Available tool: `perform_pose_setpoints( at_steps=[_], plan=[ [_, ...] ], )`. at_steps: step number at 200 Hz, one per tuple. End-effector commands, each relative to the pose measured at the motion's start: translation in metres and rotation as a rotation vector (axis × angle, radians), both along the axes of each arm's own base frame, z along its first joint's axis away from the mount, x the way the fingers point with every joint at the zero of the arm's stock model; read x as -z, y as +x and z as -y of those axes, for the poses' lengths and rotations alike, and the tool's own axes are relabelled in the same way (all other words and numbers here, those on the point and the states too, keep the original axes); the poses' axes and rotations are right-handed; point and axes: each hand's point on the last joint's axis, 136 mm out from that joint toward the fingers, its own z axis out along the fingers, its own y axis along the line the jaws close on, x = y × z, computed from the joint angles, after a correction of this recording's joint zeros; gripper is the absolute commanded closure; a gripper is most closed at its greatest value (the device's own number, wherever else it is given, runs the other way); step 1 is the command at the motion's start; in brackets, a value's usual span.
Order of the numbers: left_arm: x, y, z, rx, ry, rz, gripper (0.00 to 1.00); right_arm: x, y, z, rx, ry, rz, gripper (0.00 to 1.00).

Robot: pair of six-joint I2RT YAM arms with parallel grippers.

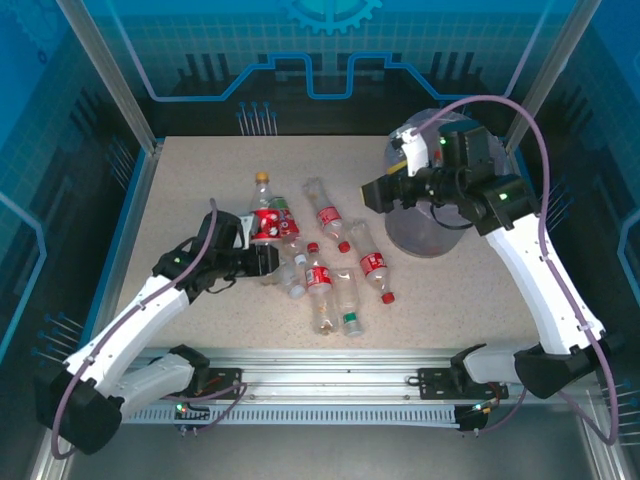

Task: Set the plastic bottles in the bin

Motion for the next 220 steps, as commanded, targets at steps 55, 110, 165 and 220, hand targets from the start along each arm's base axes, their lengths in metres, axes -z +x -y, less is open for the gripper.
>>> perform_pose_setpoints(
  at_steps=[55, 110, 165, 220],
  plan=[
    [-0.057, 0.036, 0.076, 0.317, -0.271, 0.247, 0.62, 0.048, 0.015, -0.071, -0.11, 0.087, -0.121, 0.12],
    [-0.053, 0.029, 0.094, 0.374, -0.269, 0.254, 0.63, 0.076, 0.044, -0.102, -0.061, 0.187, -0.23, 0.04],
    [-0.049, 0.025, 0.108, 0.427, -0.252, 0.254, 0.63, 0.087, 0.06, -0.113, -0.044, 0.217, -0.261, 0.06],
    [-0.05, 0.026, 0.11, 0.428, -0.256, 0.258, 0.63, 0.09, 0.062, -0.113, -0.052, 0.208, -0.263, 0.28]
  ],
)
